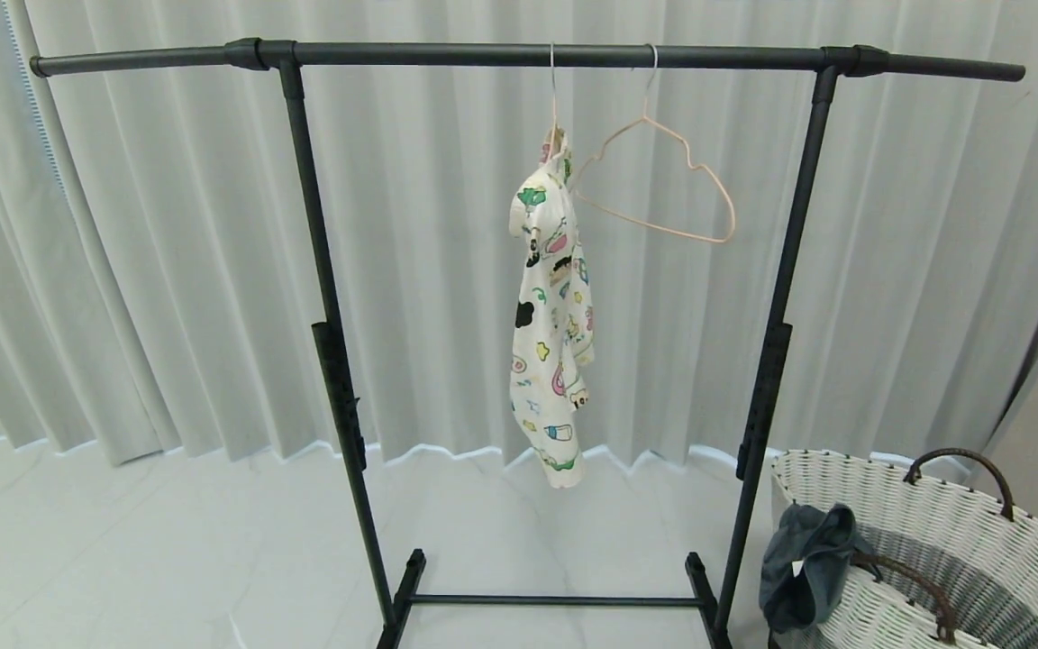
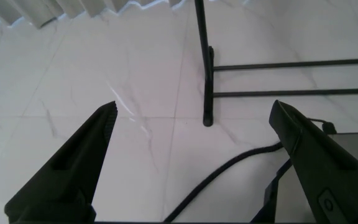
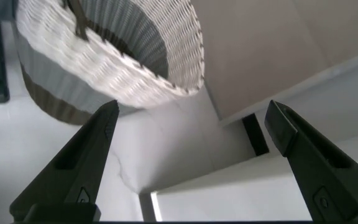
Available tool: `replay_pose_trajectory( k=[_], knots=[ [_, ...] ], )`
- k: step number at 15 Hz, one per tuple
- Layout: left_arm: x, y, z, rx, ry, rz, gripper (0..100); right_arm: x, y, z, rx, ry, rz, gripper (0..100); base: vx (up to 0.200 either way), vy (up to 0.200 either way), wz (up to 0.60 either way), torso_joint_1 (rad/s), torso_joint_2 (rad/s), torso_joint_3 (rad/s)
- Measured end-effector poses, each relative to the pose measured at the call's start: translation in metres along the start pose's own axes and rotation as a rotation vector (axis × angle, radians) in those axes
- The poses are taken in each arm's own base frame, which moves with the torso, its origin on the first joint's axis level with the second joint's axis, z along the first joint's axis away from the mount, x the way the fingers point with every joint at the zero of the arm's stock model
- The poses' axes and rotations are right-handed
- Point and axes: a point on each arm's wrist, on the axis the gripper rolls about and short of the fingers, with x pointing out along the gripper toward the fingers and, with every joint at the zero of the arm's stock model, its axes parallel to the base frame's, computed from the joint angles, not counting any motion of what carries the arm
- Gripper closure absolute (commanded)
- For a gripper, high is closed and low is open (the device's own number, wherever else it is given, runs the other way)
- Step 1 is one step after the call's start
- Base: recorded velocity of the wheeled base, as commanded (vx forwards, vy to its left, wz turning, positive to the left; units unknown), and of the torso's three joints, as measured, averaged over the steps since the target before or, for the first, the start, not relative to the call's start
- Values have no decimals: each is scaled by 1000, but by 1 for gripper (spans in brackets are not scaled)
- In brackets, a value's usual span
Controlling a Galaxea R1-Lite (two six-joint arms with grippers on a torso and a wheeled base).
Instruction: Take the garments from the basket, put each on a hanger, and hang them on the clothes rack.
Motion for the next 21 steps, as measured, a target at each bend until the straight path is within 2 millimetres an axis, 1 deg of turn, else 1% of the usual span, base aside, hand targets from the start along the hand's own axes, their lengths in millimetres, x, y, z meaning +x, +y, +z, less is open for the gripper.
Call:
replay_pose_trajectory(
  k=[10,12,15,18,20,21],
  knots=[
    [0,0,0,0,-2,0,0,1,1,1,-7,6,14,0,200,0,0,3,3,0],
    [0,0,0,-2,-4,1,0,2,2,1,-13,4,52,0,0,0,0,0,0,0],
    [-1,0,0,-2,-7,2,0,3,6,3,-22,-15,179,0,0,0,0,0,0,0],
    [-1,0,0,-3,-11,4,0,5,9,5,-39,6,254,0,0,0,0,0,0,0],
    [-2,0,0,-4,-19,5,0,6,13,8,-43,-7,412,0,0,0,0,0,0,0],
    [-2,0,-1,-5,-29,7,0,8,14,12,-48,-1,454,0,0,0,0,0,0,0]
  ],
)
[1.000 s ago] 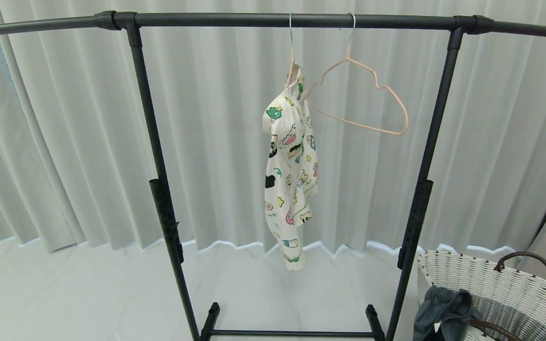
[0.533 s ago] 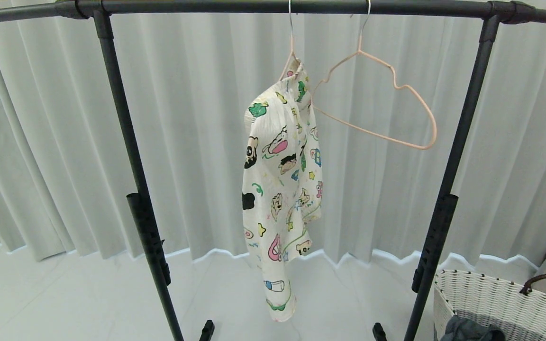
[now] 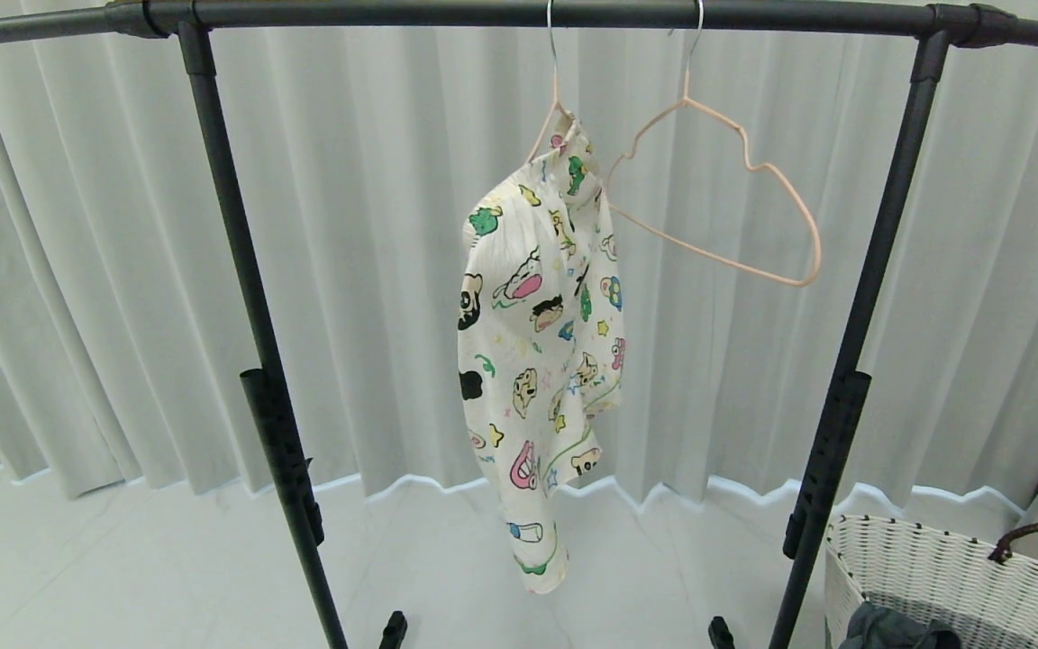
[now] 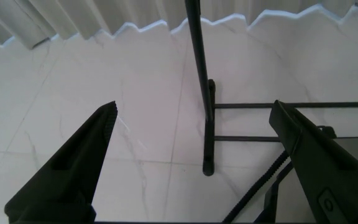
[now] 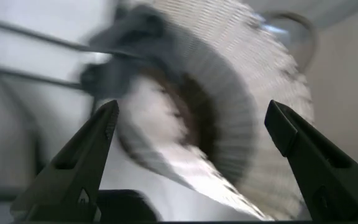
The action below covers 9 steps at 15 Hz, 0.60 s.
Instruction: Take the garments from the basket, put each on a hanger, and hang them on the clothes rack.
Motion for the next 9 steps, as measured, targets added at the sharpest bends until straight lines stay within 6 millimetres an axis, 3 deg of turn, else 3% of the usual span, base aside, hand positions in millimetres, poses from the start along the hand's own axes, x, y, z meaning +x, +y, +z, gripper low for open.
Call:
replay_pose_trajectory(
  k=[4,6,9],
  knots=[
    [-3,0,-1,-5,-40,5,0,26,-6,42,-12,51,66,0,0,0,0,0,0,0],
    [-4,0,-1,-5,-49,-9,0,55,-9,65,-53,74,78,0,0,0,0,0,0,0],
    [-4,0,-1,-6,-55,-11,0,100,-19,76,-190,154,116,0,0,0,0,0,0,0]
  ],
)
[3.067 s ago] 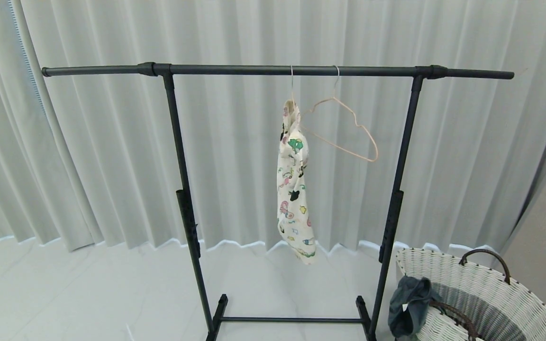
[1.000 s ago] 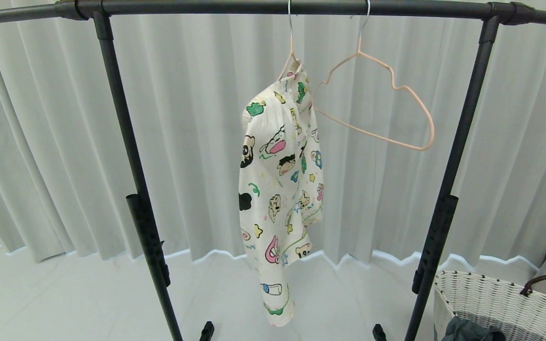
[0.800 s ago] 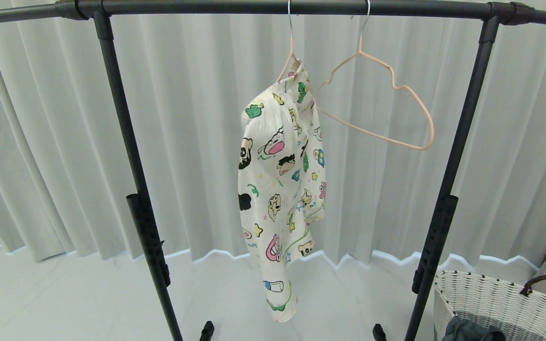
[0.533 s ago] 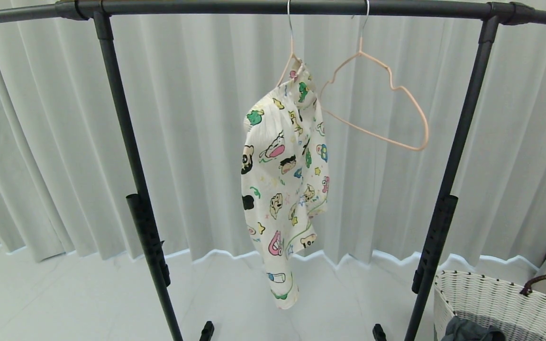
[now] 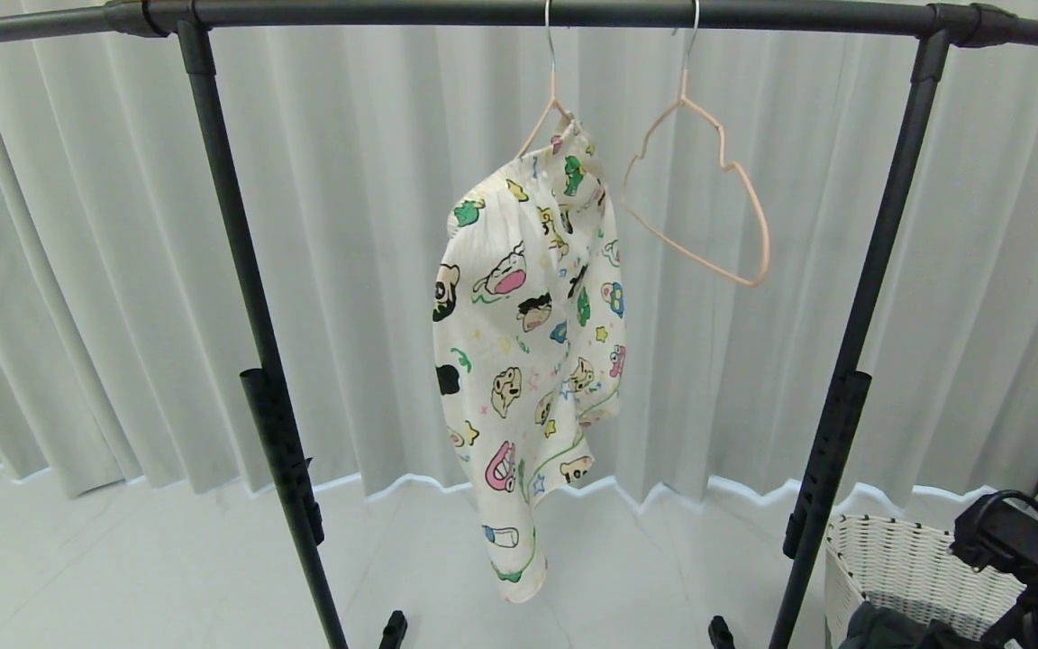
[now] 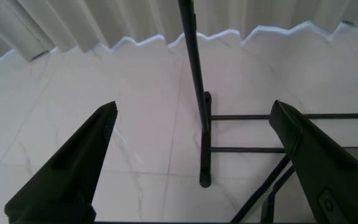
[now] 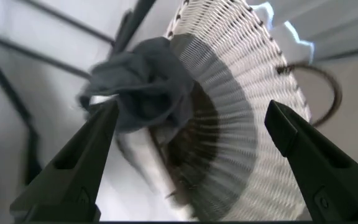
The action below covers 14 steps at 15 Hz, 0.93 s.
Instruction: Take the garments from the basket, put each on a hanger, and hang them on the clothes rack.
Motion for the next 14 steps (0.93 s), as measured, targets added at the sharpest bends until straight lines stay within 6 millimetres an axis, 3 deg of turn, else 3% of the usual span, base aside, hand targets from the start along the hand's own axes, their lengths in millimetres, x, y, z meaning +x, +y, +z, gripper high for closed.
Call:
replay_pose_trajectory(
  k=[4,14],
  knots=[
    [0,0,0,-1,-3,0,0,37,-17,-2,-32,125,26,0,0,0,0,0,0,0],
    [0,0,0,-1,-4,-1,0,77,-23,-8,-28,222,-5,0,0,0,0,0,0,0]
  ],
)
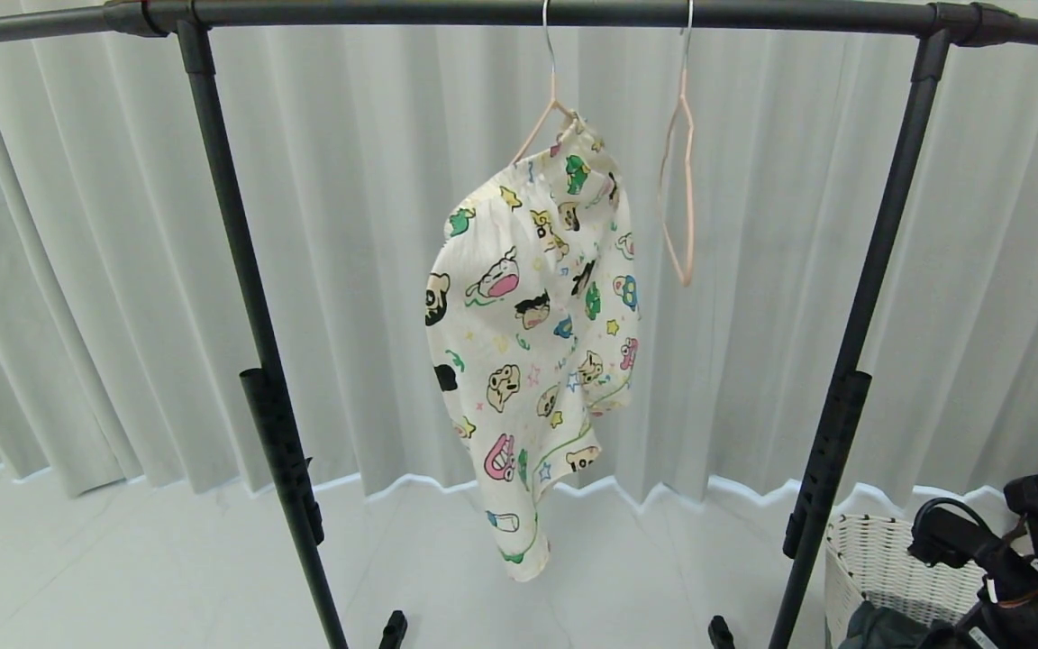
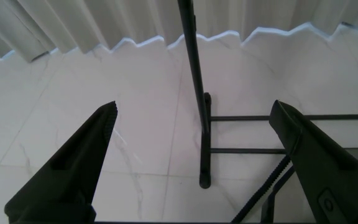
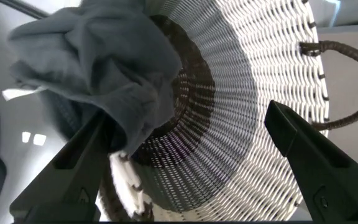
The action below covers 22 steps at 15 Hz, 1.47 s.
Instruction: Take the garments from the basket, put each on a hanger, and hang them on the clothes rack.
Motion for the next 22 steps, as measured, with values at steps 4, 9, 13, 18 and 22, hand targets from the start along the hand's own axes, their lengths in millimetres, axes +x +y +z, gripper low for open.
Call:
replay_pose_trajectory(
  k=[4,9,13,18,22],
  knots=[
    [0,0,0,0,-3,1,0,8,0,2,2,-19,-28,100,0,0,0,0,0,0],
    [-2,0,-1,-1,-26,4,0,-13,7,6,74,-52,-5,100,0,0,0,0,0,0],
    [-4,-1,-1,-2,-48,-22,0,-58,22,24,193,-88,70,100,0,0,0,0,0,0],
    [-4,-1,-1,-1,-52,-40,0,-152,22,77,296,-318,162,100,0,0,0,0,0,0],
    [-4,-1,-1,14,-58,-71,0,-218,26,98,318,-512,262,100,0,0,0,0,0,0]
  ],
)
